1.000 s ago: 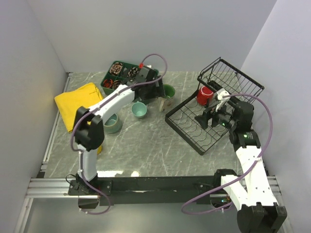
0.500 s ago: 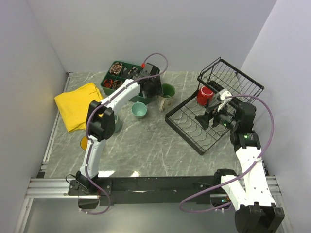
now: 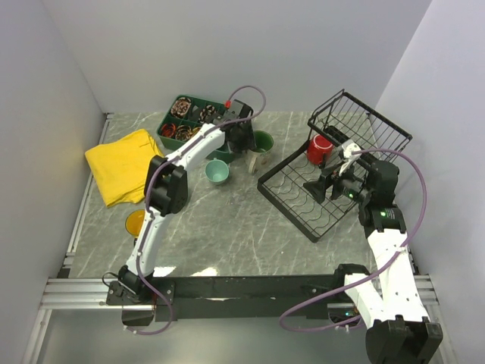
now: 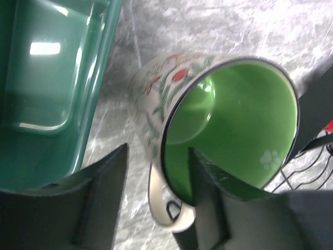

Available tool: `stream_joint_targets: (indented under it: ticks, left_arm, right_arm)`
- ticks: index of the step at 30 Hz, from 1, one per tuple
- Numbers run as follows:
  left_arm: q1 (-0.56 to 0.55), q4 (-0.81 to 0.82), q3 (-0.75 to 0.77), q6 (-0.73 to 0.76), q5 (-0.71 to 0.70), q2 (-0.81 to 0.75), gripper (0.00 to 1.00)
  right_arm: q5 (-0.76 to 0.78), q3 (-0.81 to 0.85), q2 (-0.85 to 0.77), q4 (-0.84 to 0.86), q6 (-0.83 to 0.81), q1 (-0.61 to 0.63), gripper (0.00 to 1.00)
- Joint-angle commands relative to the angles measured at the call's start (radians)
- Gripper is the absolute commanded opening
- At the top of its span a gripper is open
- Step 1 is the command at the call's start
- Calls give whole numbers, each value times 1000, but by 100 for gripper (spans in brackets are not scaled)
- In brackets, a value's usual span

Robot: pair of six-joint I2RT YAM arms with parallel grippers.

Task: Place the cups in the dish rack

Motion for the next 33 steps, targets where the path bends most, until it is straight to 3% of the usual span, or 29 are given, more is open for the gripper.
stream_joint_targets:
  ticks: [1, 5, 10, 23, 33]
  left_arm:
    - [-2, -12, 46, 26, -24, 15, 50]
    - [0, -9, 46, 57, -35, 4, 34]
    - [-2, 47, -4, 78, -29, -63, 2]
    - [66, 300, -128, -12, 163, -265, 1]
    - [175, 734, -485, -305, 344, -613, 1]
  right_arm:
    - [-19, -10, -10, 35, 4, -11, 87]
    - [-21, -10, -10, 32, 2, -12, 87]
    - [-22, -10, -9, 31, 2, -14, 87]
    - [-88, 1, 8, 0, -16, -17, 87]
    - [-288, 159, 175, -110, -25, 23, 95]
